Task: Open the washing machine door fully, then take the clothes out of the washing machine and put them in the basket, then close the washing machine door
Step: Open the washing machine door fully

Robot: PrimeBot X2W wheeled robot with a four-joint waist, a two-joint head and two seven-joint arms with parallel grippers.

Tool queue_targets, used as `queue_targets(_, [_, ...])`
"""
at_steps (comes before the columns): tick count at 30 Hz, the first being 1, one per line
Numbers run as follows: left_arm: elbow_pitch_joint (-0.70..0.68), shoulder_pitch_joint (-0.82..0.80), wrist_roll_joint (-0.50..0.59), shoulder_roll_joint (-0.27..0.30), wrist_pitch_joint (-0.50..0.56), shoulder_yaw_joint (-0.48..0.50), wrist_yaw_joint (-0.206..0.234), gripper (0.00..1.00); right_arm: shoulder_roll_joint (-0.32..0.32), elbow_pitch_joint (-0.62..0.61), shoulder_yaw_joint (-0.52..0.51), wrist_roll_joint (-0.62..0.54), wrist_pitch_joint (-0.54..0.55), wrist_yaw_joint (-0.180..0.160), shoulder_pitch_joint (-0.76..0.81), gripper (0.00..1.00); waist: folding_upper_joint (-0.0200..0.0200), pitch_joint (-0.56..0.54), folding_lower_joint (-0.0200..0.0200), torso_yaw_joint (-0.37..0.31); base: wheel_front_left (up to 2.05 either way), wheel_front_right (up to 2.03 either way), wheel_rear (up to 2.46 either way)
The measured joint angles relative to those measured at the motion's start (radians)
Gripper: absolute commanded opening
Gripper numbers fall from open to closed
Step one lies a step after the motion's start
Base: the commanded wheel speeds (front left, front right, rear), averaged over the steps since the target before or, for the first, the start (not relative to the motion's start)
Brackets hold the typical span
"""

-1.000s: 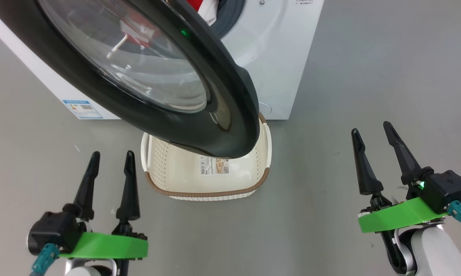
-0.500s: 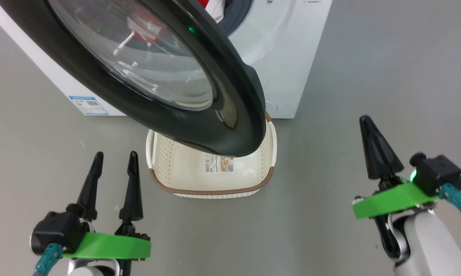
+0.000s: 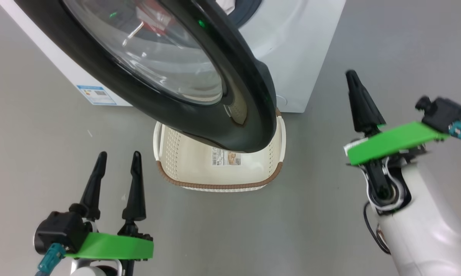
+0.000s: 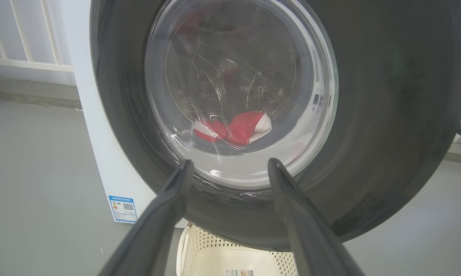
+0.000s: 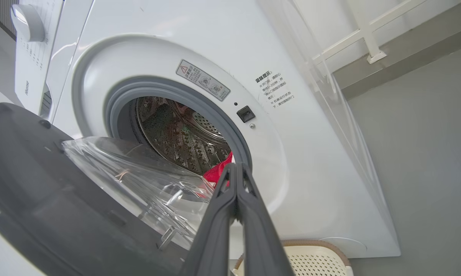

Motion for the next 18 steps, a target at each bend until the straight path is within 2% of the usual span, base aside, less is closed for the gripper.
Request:
queue_targets(6, [-0.002,-0.004,0.0,0.0,0.0,-0.004,0.0,1.0,-0.003,-0.003,0.054,0.286,0.104,0.0,-0.097,0.0,0.0,0.023,0.0,0.012,0.0,0.0,0.0])
queue_targets(12, [-0.002,-0.015,-0.002,0.0,0.0,-0.01,0.0,1.0,-0.005,-0.006,0.081,0.583,0.252,0.0,-0.16,0.0,0.0,0.039,0.0,0.024,0.0,0.0,0.0])
queue_targets(18, [-0.002,-0.017,-0.005,0.0,0.0,-0.016,0.001,1.0,-0.006,0.068,0.088,0.769,0.428,0.0,-0.234,0.0,0.0,0.052,0.0001,0.029,0.0,0.0,0.0])
